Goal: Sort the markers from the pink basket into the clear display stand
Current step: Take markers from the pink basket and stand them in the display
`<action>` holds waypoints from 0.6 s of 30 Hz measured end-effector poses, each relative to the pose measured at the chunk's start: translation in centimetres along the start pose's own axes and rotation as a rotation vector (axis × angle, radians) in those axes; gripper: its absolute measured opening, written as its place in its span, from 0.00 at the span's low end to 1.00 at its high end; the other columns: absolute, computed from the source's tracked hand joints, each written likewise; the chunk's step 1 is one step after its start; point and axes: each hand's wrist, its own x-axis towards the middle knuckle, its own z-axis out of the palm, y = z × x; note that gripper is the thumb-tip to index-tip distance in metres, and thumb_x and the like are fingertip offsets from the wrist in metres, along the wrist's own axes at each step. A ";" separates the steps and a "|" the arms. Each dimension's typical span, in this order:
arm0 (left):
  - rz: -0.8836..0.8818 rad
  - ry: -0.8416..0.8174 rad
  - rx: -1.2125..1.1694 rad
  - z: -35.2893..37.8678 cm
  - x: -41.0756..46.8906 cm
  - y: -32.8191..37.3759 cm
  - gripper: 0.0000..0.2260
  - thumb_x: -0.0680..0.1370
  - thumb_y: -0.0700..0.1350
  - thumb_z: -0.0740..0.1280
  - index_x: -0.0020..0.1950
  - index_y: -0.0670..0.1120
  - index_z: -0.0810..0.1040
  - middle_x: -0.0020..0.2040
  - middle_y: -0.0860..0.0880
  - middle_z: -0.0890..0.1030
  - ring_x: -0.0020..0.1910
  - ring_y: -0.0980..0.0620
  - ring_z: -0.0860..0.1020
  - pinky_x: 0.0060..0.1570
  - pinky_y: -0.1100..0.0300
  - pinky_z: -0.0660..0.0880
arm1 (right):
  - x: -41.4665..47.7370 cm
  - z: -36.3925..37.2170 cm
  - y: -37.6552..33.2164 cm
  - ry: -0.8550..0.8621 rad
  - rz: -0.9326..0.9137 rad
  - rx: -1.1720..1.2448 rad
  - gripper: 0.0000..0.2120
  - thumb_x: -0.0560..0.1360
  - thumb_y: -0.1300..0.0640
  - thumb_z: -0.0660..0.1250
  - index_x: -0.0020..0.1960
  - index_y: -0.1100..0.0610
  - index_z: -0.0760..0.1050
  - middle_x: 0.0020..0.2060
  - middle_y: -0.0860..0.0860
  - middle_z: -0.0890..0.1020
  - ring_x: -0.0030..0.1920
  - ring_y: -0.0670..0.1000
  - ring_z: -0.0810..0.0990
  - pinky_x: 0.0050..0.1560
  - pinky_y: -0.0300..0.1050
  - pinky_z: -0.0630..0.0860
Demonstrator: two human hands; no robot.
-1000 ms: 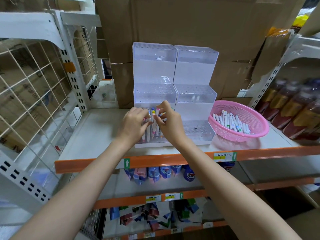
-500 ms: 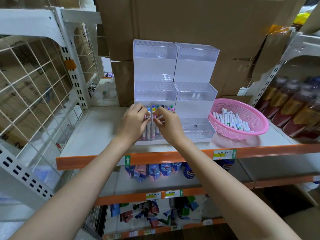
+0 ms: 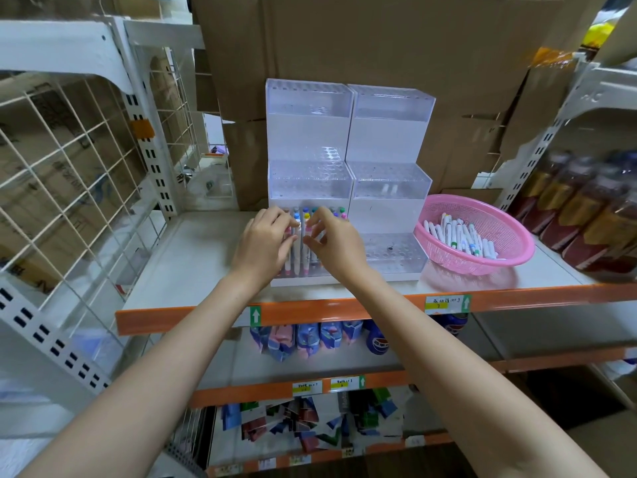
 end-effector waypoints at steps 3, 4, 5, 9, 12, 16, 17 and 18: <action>-0.007 0.006 -0.011 -0.1 0.1 -0.1 0.07 0.74 0.37 0.70 0.51 0.40 0.79 0.46 0.45 0.77 0.47 0.45 0.76 0.47 0.50 0.76 | -0.1 -0.4 0.2 -0.011 0.012 0.024 0.14 0.75 0.55 0.70 0.58 0.56 0.72 0.41 0.48 0.78 0.38 0.51 0.75 0.36 0.45 0.72; -0.008 0.012 -0.018 -0.2 0.2 0.0 0.06 0.75 0.38 0.69 0.51 0.40 0.79 0.46 0.45 0.78 0.47 0.45 0.76 0.46 0.50 0.76 | -0.1 -0.6 0.3 -0.002 0.023 0.041 0.14 0.75 0.53 0.70 0.57 0.55 0.72 0.40 0.47 0.77 0.38 0.51 0.76 0.37 0.45 0.72; -0.011 0.019 -0.028 -0.2 0.3 0.1 0.06 0.75 0.39 0.69 0.51 0.40 0.79 0.46 0.45 0.78 0.46 0.45 0.76 0.46 0.51 0.76 | -0.2 -0.9 0.4 0.011 0.032 0.054 0.14 0.75 0.52 0.70 0.56 0.55 0.72 0.40 0.47 0.77 0.39 0.51 0.76 0.37 0.45 0.72; -0.006 0.004 -0.041 -0.2 1.4 0.9 0.06 0.76 0.43 0.65 0.50 0.42 0.78 0.45 0.46 0.78 0.46 0.46 0.77 0.44 0.52 0.74 | -0.3 -2.4 1.9 0.085 0.026 0.000 0.12 0.76 0.49 0.68 0.53 0.55 0.72 0.44 0.48 0.79 0.42 0.51 0.76 0.36 0.44 0.69; 0.031 -0.047 -0.001 0.0 2.8 2.3 0.11 0.75 0.48 0.62 0.51 0.44 0.77 0.46 0.47 0.78 0.46 0.45 0.77 0.45 0.52 0.74 | -0.2 -4.0 3.7 0.158 0.015 -0.035 0.09 0.75 0.52 0.69 0.51 0.57 0.75 0.46 0.50 0.79 0.48 0.54 0.77 0.39 0.48 0.72; 0.107 -0.093 0.025 1.5 4.5 5.2 0.11 0.74 0.43 0.69 0.55 0.44 0.77 0.50 0.46 0.78 0.49 0.44 0.77 0.47 0.52 0.72 | -0.3 -6.6 6.8 0.174 0.053 -0.086 0.11 0.74 0.55 0.70 0.53 0.59 0.77 0.50 0.54 0.79 0.53 0.57 0.77 0.49 0.53 0.74; 0.126 -0.104 0.024 2.1 5.0 5.9 0.11 0.73 0.43 0.70 0.55 0.44 0.78 0.50 0.46 0.79 0.49 0.44 0.77 0.47 0.52 0.72 | -0.5 -7.4 7.6 0.172 0.069 -0.110 0.12 0.74 0.55 0.70 0.54 0.59 0.77 0.51 0.54 0.79 0.54 0.57 0.76 0.50 0.52 0.73; 0.141 -0.121 0.019 2.8 5.5 6.7 0.12 0.73 0.43 0.70 0.55 0.44 0.78 0.50 0.46 0.79 0.49 0.43 0.77 0.47 0.52 0.72 | -0.7 -8.0 8.4 0.165 0.091 -0.142 0.13 0.75 0.54 0.70 0.56 0.59 0.77 0.53 0.55 0.79 0.55 0.56 0.76 0.51 0.51 0.73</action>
